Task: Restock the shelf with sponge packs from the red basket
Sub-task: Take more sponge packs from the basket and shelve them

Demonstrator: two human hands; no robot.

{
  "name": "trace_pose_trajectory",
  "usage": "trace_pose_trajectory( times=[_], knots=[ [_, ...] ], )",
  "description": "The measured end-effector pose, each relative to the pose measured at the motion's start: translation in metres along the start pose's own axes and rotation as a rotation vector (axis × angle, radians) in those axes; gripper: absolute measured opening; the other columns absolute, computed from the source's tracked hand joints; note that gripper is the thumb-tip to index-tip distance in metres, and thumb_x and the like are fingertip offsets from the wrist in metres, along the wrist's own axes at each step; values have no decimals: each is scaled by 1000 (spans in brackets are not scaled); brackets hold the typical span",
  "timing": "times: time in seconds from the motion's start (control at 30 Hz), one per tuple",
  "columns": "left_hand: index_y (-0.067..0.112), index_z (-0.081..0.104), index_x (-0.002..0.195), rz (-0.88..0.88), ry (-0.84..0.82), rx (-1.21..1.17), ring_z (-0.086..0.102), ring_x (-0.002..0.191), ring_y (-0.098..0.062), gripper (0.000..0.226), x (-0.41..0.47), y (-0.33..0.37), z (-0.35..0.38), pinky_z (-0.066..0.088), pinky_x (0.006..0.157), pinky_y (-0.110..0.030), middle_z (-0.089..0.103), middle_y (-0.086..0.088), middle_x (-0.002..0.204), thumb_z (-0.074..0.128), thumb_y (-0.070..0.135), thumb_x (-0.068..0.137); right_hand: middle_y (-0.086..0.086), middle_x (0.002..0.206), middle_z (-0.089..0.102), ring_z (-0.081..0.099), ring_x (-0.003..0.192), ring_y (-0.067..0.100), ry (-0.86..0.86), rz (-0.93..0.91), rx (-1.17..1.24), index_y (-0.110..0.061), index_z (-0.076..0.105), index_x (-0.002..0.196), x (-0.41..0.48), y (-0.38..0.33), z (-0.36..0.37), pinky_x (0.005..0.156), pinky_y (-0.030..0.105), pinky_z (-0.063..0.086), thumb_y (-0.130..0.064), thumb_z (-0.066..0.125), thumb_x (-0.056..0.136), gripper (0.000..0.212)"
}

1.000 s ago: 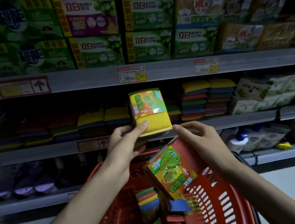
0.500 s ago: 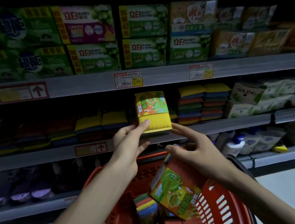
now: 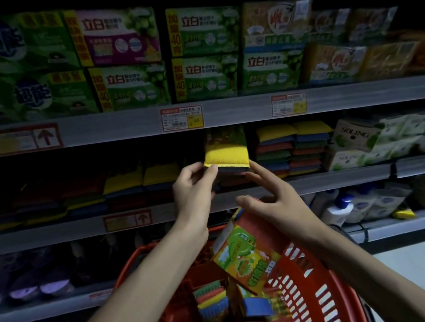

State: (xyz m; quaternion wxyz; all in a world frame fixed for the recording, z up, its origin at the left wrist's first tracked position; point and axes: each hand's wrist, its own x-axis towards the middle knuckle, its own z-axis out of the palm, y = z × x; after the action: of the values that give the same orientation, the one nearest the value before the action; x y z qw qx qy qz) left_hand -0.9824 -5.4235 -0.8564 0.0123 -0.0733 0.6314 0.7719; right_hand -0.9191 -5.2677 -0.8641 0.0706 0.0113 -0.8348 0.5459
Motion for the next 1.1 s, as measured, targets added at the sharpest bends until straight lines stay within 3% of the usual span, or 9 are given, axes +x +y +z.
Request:
trace_pose_trajectory(
  times=[0.1, 0.27, 0.33, 0.53, 0.67, 0.77, 0.87, 0.97, 1.1],
  knots=[
    [24, 62, 121, 21, -18, 58, 64, 107, -9, 26, 4, -1, 4, 55, 100, -37, 68, 7, 112, 69, 15, 97, -23, 145, 50, 45, 137, -6, 14, 6, 8, -52, 34, 153, 10, 0, -4, 107, 42, 51, -40, 78, 88, 79],
    [10, 57, 140, 24, -30, 95, 63, 121, -22, 45, 14, -6, 11, 51, 107, -42, 66, 0, 124, 63, 0, 96, -10, 154, 47, 45, 139, 3, 51, 54, 17, -45, 31, 157, 24, 3, -6, 110, 45, 48, -44, 80, 84, 88],
    [9, 58, 140, 28, -39, 120, 63, 122, -24, 48, 17, -7, 14, 51, 108, -44, 64, 7, 111, 60, -5, 94, -9, 153, 48, 44, 139, 2, 70, 63, 35, -39, 31, 157, 28, 4, -5, 113, 43, 45, -41, 81, 85, 88],
    [27, 65, 109, 28, -48, 213, 68, 110, -23, 36, 22, -10, 18, 55, 101, -48, 70, 5, 109, 60, -4, 91, -6, 151, 49, 43, 140, 5, 104, 97, 47, -31, 29, 160, 31, 6, -2, 112, 33, 41, -41, 82, 84, 93],
    [13, 57, 140, -19, -31, 155, 71, 101, -24, 47, 25, -8, 19, 56, 100, -44, 64, 8, 97, 61, 0, 96, -26, 126, 57, 50, 127, -8, 117, 109, 56, -43, 42, 148, 31, 2, -3, 101, 22, 43, -36, 81, 86, 73],
    [24, 53, 127, -82, 10, 73, 71, 88, -21, 39, 25, -3, 22, 57, 97, -42, 59, 6, 90, 61, -1, 98, -10, 144, 54, 50, 135, 6, 152, 122, 51, -34, 33, 157, 31, 5, -4, 110, 37, 46, -47, 82, 82, 90],
    [13, 47, 147, -127, 18, 8, 70, 90, -22, 52, 23, -2, 23, 57, 91, -35, 56, 5, 93, 59, -2, 99, -3, 151, 51, 51, 136, 11, 180, 129, 47, -36, 33, 157, 30, 6, -4, 111, 44, 47, -52, 82, 80, 93],
    [7, 44, 149, -143, 7, -15, 68, 93, -20, 54, 22, -2, 24, 54, 87, -30, 55, 6, 92, 57, -5, 99, -2, 150, 52, 53, 133, 13, 173, 135, 35, -35, 35, 157, 28, 6, -4, 108, 45, 50, -53, 81, 80, 92],
    [14, 59, 123, -110, 10, 9, 68, 89, -14, 34, 28, -3, 25, 56, 87, -28, 65, -3, 99, 57, -6, 96, -2, 144, 56, 58, 126, 12, 159, 149, 25, -33, 36, 157, 26, 9, -2, 105, 43, 52, -53, 80, 81, 90]
  ],
)
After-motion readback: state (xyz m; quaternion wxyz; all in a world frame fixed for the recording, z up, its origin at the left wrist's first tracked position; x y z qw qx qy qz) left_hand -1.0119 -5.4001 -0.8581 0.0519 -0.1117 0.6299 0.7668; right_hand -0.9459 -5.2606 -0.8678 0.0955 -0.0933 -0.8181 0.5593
